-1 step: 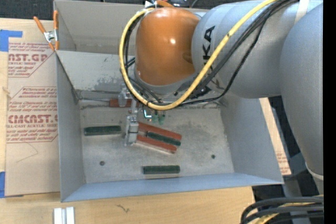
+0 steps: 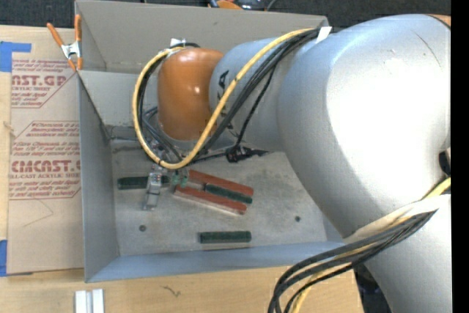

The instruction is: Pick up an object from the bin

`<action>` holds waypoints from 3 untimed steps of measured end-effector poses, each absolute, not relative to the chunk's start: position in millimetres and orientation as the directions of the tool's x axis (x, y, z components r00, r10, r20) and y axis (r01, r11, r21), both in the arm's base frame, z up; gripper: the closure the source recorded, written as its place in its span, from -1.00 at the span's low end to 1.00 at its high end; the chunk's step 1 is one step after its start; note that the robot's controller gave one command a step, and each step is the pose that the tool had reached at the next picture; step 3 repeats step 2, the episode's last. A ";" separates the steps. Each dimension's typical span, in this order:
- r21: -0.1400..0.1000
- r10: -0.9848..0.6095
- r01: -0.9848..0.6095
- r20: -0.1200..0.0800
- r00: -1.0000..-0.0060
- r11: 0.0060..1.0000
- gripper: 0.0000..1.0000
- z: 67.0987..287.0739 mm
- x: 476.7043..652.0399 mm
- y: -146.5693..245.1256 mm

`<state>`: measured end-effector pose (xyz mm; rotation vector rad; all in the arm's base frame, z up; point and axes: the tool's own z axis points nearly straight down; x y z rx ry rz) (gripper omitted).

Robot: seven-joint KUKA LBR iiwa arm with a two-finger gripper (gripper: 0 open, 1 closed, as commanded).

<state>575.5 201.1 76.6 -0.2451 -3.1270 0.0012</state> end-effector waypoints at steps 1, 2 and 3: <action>0.002 0.156 0.156 0.000 -0.988 0.988 1.00 81.7 577.2 201.2; 0.005 0.125 0.125 -0.009 -0.992 0.992 1.00 220.6 593.0 190.6; 0.005 0.125 0.125 -0.009 -0.992 0.992 1.00 220.6 593.0 190.6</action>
Offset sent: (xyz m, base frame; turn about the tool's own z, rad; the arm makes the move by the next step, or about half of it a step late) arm 0.0000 0.0000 0.0000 0.0000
